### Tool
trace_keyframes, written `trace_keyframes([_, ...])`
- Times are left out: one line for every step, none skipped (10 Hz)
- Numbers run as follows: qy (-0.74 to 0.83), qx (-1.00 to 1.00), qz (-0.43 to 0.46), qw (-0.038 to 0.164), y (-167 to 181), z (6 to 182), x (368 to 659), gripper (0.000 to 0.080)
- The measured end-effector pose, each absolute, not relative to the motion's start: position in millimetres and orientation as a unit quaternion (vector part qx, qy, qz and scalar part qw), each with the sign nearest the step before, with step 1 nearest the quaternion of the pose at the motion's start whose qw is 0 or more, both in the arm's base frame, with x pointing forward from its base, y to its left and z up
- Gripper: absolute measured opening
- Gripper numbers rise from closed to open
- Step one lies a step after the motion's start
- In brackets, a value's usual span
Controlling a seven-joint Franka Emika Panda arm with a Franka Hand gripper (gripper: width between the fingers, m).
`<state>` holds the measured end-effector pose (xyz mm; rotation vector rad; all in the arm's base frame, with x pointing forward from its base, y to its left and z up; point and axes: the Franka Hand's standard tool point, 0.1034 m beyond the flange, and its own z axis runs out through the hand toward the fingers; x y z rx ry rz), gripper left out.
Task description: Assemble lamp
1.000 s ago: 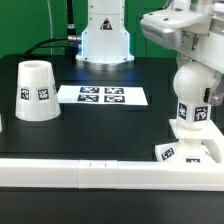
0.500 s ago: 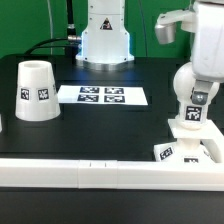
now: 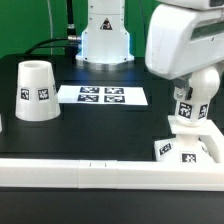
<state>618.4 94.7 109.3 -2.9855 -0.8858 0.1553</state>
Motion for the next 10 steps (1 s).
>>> trace_keyframes([-0.249, -0.967, 0.051, 0.015, 95.0, 109.4, 618.1, 0.0577])
trace_keyframes([-0.226, -0.973, 0.051, 0.014, 96.0, 109.2, 618.1, 0.0577])
trace_keyframes([-0.185, -0.981, 0.051, 0.012, 96.3, 109.2, 618.0, 0.0577])
trace_keyframes([-0.159, -0.986, 0.051, 0.010, 96.4, 109.1, 618.0, 0.0577])
trace_keyframes([-0.130, -0.990, 0.052, 0.010, 96.8, 109.1, 618.0, 0.0577])
trace_keyframes([-0.092, -0.994, 0.052, 0.008, 97.0, 109.1, 618.0, 0.0577])
trace_keyframes([-0.065, -0.996, 0.052, 0.007, 97.1, 109.2, 618.0, 0.0577])
trace_keyframes([-0.032, -0.998, 0.052, 0.008, 97.4, 109.3, 618.2, 0.0577])
trace_keyframes([0.014, -0.998, 0.053, 0.011, 95.8, 108.5, 617.8, 0.0577])
trace_keyframes([0.081, -0.995, 0.056, 0.031, 91.0, 107.4, 616.1, 0.0577])
